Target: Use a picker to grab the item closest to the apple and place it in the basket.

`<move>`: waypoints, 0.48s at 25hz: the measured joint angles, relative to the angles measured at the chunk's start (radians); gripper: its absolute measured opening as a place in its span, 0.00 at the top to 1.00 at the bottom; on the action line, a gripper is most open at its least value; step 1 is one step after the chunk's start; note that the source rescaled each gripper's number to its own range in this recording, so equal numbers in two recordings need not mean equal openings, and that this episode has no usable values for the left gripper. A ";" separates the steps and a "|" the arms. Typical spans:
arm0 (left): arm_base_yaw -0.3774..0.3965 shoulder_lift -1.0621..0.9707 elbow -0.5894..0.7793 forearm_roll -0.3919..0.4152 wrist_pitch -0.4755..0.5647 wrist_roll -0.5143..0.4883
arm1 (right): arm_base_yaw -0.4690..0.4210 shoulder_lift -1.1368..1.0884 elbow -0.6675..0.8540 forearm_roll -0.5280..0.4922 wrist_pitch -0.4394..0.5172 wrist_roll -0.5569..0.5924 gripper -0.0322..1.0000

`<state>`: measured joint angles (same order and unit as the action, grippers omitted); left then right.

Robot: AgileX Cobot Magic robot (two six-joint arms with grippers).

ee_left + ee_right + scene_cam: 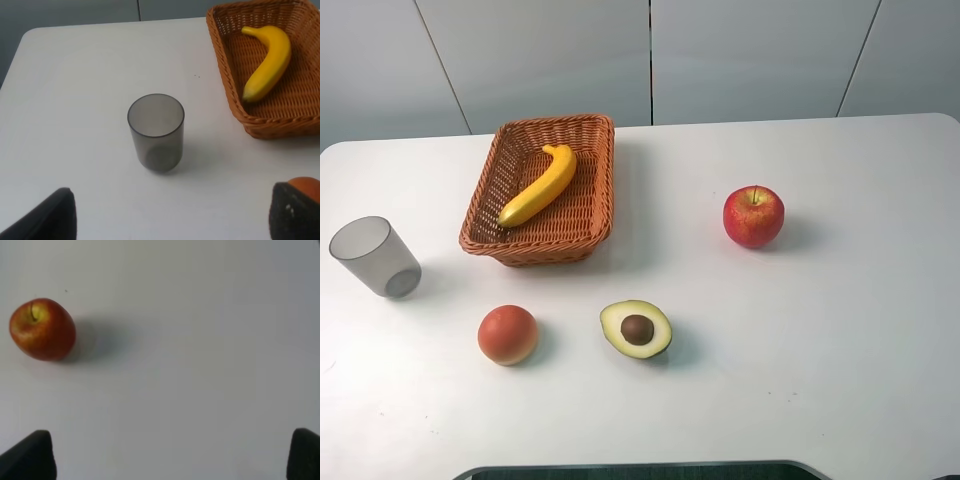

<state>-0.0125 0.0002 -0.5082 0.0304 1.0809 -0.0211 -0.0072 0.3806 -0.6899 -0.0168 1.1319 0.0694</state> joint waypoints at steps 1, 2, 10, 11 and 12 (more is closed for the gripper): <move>0.000 0.000 0.000 0.000 0.000 0.000 | 0.004 -0.030 0.005 0.004 0.003 -0.002 0.00; 0.000 0.000 0.000 0.000 0.000 0.000 | 0.010 -0.064 0.015 0.017 0.006 -0.004 0.00; 0.000 0.000 0.000 0.000 0.000 0.000 | 0.026 -0.308 0.113 0.043 0.016 -0.020 0.00; 0.000 0.000 0.000 0.000 0.000 0.000 | 0.026 -0.335 0.122 0.043 0.016 -0.025 0.00; 0.000 0.000 0.000 0.000 0.000 0.000 | 0.026 -0.354 0.127 0.045 0.014 -0.029 0.00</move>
<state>-0.0125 0.0002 -0.5082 0.0304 1.0809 -0.0211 0.0188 0.0263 -0.5633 0.0283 1.1456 0.0406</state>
